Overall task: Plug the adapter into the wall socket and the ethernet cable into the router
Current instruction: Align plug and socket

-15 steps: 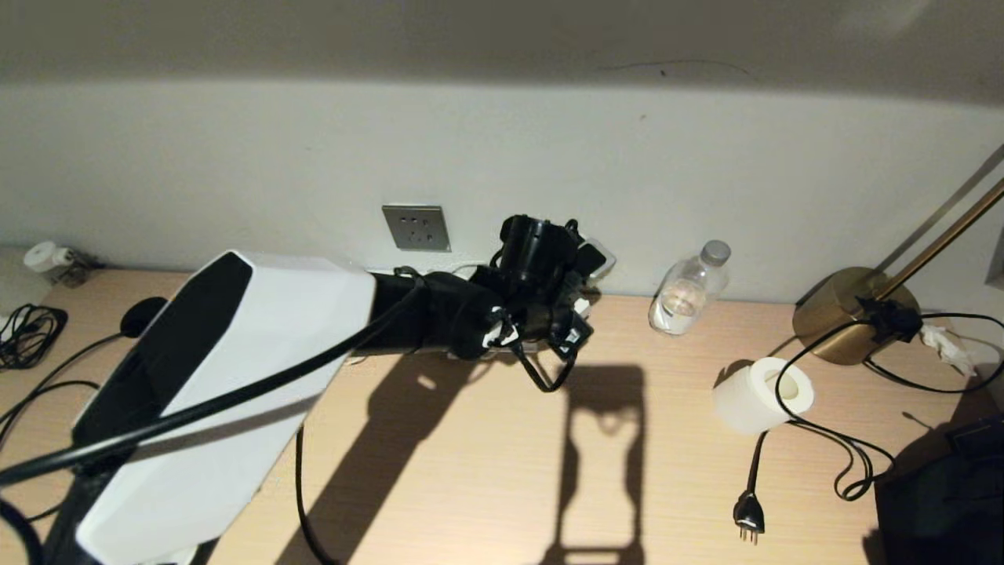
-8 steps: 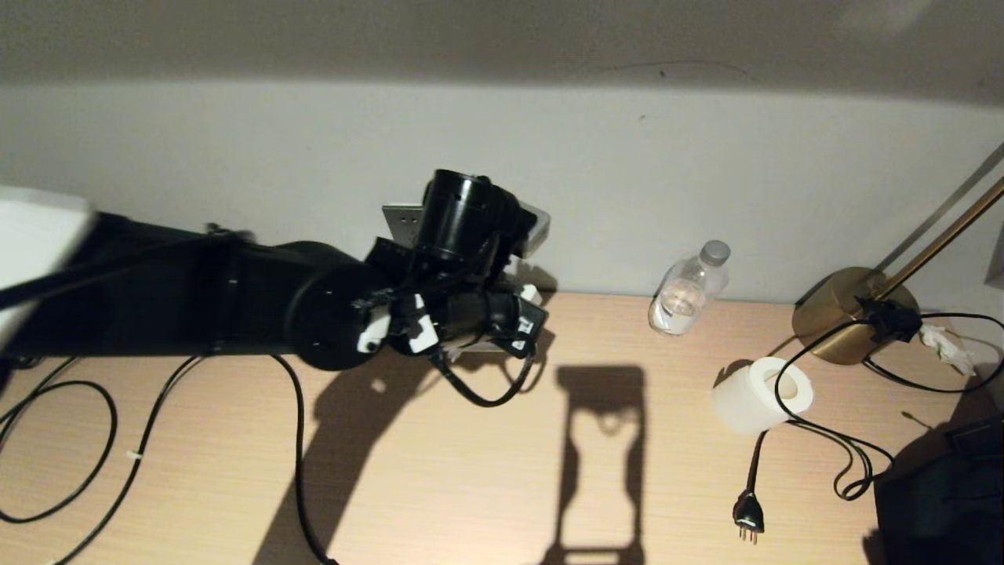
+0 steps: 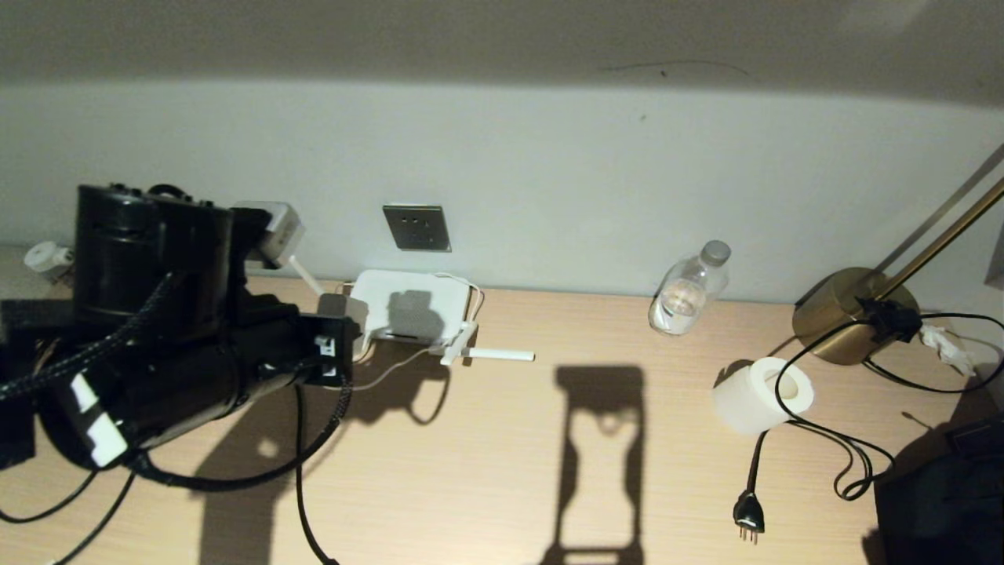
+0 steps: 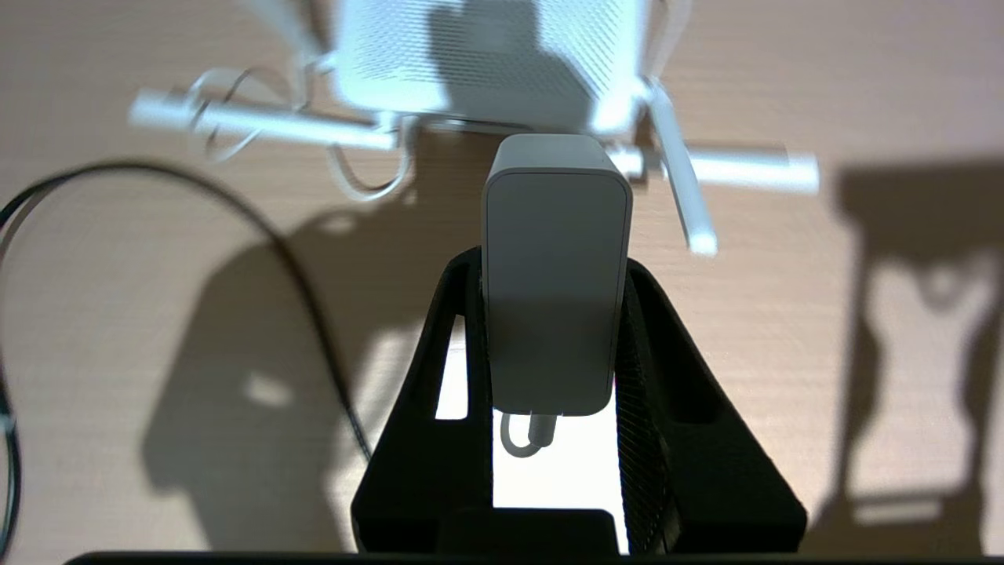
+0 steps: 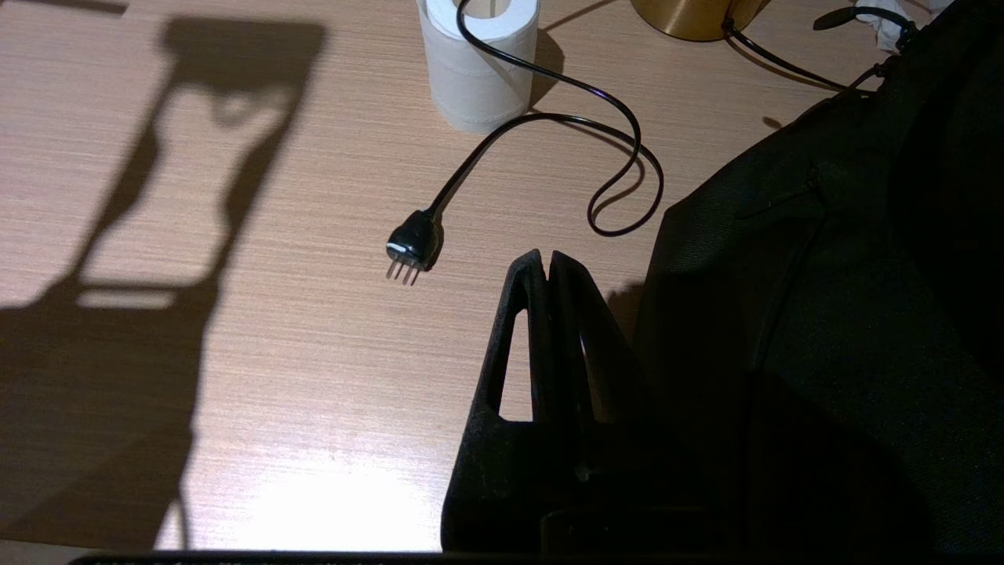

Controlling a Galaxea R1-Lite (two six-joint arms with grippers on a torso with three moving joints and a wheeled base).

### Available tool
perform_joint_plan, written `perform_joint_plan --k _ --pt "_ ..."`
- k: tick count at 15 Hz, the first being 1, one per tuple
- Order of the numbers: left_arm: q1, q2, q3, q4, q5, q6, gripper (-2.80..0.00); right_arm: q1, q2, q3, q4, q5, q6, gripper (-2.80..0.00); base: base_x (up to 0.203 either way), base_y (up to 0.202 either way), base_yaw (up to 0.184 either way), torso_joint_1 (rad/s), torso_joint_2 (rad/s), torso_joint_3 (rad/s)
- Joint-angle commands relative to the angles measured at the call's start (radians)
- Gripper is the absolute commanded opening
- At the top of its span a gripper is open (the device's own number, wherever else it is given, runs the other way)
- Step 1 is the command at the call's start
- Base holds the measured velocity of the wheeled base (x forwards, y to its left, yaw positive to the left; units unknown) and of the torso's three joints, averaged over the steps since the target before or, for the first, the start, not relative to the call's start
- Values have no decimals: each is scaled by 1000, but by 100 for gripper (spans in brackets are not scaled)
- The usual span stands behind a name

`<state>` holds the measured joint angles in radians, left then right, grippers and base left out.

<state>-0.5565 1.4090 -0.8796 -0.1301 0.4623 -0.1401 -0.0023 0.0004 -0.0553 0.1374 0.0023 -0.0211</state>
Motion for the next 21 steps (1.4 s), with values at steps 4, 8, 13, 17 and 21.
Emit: perform_joint_plan --k 4,8,13,17,21 --pt "104 8 180 -322 4 -27 -280 1 0 0 1 1 0 -280 0 0 0 0 0 0" --pt "108 129 228 -543 -11 -27 -280 1 0 0 1 -1 0 -280 0 0 0 0 0 0" --pt "120 373 206 -928 -58 -9 -280 1 0 0 1 0 0 -280 0 0 0 0 0 0" --pt "150 490 128 -1066 -131 27 -280 1 0 0 1 0 0 -280 0 0 0 0 0 0" --pt "168 602 70 -1199 -161 65 -280 1 0 0 1 1 0 -280 0 0 0 0 0 0"
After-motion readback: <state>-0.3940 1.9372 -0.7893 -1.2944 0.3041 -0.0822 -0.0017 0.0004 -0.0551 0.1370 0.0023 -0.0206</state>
